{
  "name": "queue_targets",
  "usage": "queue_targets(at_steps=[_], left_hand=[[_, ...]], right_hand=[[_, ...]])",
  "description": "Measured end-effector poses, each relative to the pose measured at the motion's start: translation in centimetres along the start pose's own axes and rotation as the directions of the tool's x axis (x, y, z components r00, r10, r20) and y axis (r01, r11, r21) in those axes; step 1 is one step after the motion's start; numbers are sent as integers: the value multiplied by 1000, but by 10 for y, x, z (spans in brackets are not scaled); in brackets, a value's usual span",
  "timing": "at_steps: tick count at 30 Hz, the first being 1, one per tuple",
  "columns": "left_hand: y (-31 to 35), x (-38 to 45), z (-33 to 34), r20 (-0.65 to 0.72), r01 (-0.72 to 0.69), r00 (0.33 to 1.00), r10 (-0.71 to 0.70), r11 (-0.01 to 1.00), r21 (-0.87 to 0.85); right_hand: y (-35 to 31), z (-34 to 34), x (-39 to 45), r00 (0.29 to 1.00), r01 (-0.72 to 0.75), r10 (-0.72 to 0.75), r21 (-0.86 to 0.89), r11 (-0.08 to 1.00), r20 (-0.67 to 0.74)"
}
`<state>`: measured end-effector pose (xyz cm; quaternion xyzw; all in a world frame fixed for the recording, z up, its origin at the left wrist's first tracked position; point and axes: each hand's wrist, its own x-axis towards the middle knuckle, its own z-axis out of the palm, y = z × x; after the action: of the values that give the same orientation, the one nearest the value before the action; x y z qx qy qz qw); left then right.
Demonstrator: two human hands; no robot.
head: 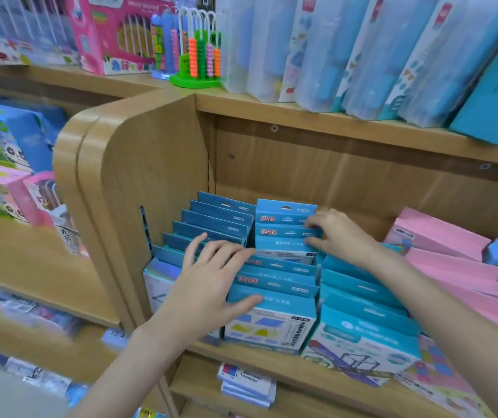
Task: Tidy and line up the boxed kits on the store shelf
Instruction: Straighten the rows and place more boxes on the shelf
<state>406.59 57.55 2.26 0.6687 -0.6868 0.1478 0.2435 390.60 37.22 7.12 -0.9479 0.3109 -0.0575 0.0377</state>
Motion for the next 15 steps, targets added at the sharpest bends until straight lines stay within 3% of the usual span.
queue_targets(at_steps=[3,8,15], left_hand=[[0,0,1,-19,-8,1000,8,1000,-7],[-1,-1,4,-57,-15,998,13,1000,-27],[1,-5,5,-65,8,998,-11,999,-38]], right_hand=[[-2,-2,3,997,34,-36,-28,999,-62],[-10,-34,5,950,62,22,259,964,-311],[-15,-57,-1,939,81,19,275,958,-344]])
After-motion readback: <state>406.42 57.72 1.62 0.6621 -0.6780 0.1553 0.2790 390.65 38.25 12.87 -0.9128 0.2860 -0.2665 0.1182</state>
